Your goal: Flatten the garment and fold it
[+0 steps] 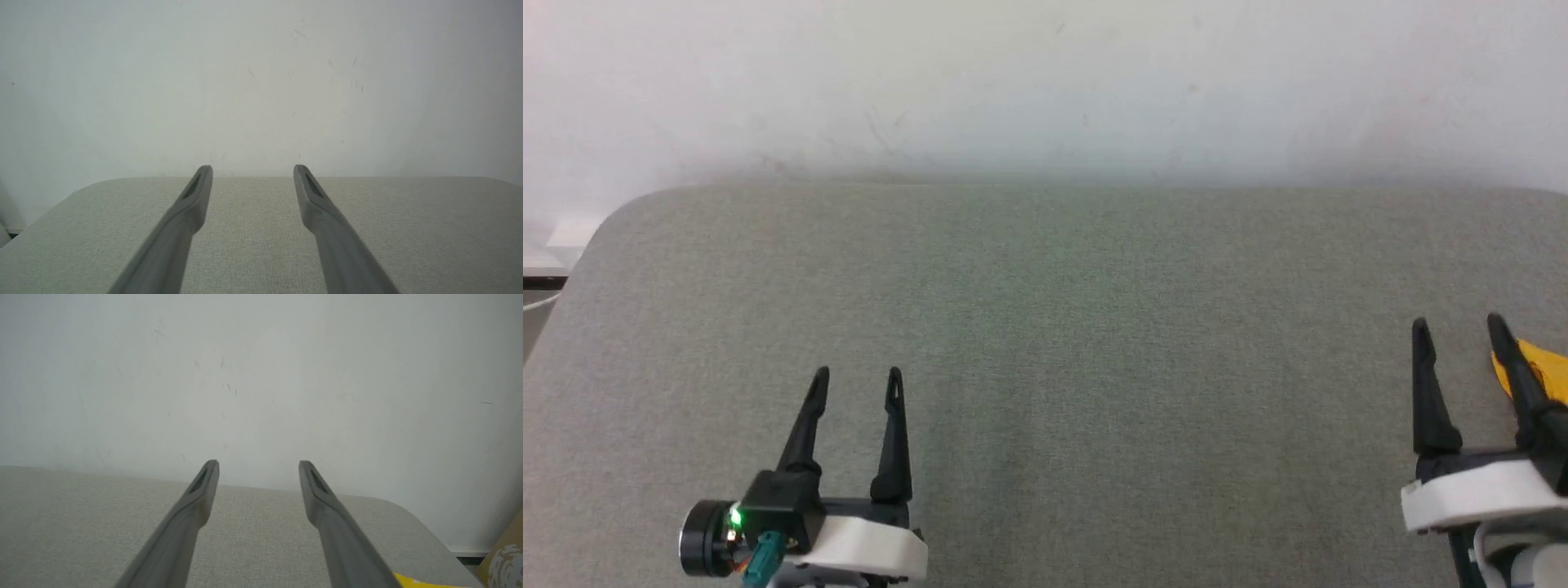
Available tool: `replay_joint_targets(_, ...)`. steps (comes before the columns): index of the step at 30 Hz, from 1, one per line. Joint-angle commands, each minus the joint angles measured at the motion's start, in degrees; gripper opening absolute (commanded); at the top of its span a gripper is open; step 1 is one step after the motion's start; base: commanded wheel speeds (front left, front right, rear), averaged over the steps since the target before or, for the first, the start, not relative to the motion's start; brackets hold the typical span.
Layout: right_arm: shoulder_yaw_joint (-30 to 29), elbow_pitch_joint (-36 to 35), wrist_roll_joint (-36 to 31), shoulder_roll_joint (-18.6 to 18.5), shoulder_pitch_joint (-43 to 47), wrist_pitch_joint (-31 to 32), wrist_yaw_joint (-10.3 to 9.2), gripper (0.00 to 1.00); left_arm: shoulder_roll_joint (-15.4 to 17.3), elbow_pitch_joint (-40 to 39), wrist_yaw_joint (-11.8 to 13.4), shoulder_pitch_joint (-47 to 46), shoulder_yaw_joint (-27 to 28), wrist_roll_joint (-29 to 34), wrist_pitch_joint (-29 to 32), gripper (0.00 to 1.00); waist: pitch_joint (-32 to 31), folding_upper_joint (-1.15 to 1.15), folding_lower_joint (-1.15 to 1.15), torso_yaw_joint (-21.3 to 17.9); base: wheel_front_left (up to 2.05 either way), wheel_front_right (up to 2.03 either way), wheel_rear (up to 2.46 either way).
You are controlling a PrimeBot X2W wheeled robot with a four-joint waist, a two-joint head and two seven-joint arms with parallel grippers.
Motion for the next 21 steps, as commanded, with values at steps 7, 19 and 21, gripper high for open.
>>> replay_joint_targets(7,0.5,-0.2,0.0,1.4,4.2,-1.6,-0.12,1.0,0.0,1.0,-0.3,1.4,0.0,0.7,-0.3,1.0,-0.7,0.0,0.0,1.0,0.0,0.0,0.0)
replay_joint_targets(19,3.1,1.6,3.6,1.6,5.8,-2.5,-0.12,1.0,0.0,1.2,-0.8,1.7,0.2,1.2,-0.3,1.0,-0.7,0.0,0.0,1.2,0.0,0.0,0.0)
replay_joint_targets(21,3.1,1.7,3.8,1.6,5.7,-2.6,-0.12,1.0,0.0,1.2,-0.8,1.8,0.2,1.2,-0.3,1.0,-0.7,0.0,0.0,1.2,0.0,0.0,0.0)
